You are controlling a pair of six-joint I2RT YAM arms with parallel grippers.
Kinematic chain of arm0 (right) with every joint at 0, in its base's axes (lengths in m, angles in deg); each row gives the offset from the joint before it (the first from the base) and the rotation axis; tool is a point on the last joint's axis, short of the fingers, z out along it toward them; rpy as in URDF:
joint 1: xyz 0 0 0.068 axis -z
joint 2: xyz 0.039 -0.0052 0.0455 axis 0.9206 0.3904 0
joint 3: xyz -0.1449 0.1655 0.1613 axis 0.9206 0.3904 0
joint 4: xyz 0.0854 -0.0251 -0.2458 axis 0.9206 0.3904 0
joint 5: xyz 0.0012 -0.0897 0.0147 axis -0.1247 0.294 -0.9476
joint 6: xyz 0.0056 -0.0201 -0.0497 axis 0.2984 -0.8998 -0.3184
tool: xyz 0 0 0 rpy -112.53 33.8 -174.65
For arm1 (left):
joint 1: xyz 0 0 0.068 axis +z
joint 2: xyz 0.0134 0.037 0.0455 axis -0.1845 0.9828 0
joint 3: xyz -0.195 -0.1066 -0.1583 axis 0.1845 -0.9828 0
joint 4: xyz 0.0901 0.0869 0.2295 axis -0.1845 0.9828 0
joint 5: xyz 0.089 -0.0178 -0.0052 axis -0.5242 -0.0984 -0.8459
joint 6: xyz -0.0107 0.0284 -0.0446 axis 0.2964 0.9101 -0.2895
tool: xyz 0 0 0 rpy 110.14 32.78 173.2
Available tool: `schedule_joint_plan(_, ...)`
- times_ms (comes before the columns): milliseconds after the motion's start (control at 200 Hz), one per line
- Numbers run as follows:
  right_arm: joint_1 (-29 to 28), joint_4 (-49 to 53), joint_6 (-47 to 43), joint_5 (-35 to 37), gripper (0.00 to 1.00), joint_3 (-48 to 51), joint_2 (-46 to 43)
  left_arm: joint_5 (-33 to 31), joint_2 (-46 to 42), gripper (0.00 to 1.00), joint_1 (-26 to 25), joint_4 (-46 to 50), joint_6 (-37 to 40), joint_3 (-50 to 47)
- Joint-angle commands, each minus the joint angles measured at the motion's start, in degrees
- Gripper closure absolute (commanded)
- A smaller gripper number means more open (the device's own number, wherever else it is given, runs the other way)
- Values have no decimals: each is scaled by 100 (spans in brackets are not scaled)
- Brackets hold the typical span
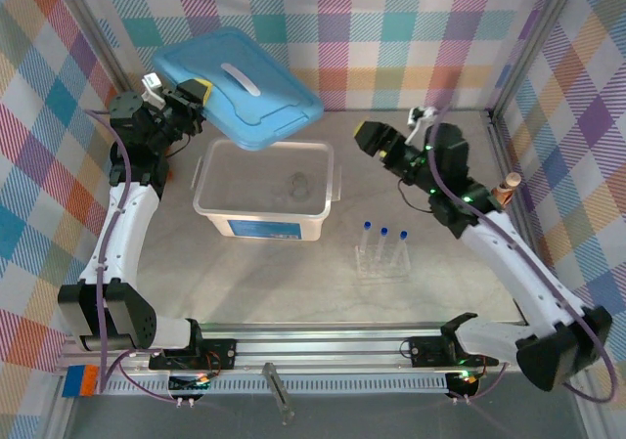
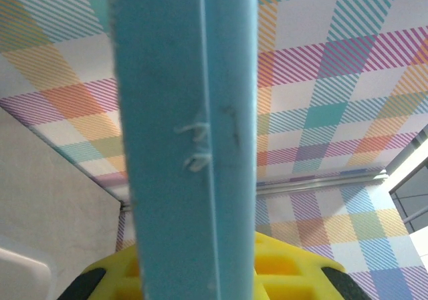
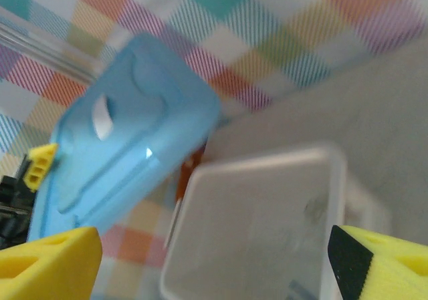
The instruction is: Organize the chemistry lab equipment
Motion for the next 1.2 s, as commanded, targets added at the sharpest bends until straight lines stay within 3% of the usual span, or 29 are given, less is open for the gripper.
schedule_joint_plan(0, 17, -1420, 1659, -1340, 12, 305, 215, -84, -241, 100, 86, -566, 191, -22)
schedule_joint_plan(315, -47, -3447, 3008, -1737, 12, 868, 805, -291, -251, 100, 7, -792, 207, -307)
schedule_joint_plan(885, -599, -4943, 3854, -1733, 16, 12, 2299, -511, -198, 100, -347, -944, 254, -463)
schedule_joint_plan(1070, -769, -5396, 4127, -1688, 25, -366, 2891, -549, -212, 100, -448, -921, 332, -544)
schedule_joint_plan(1195, -865, -5525, 4191, -1565, 42, -484, 3090, -586, -246, 100, -470, -875, 394, -603)
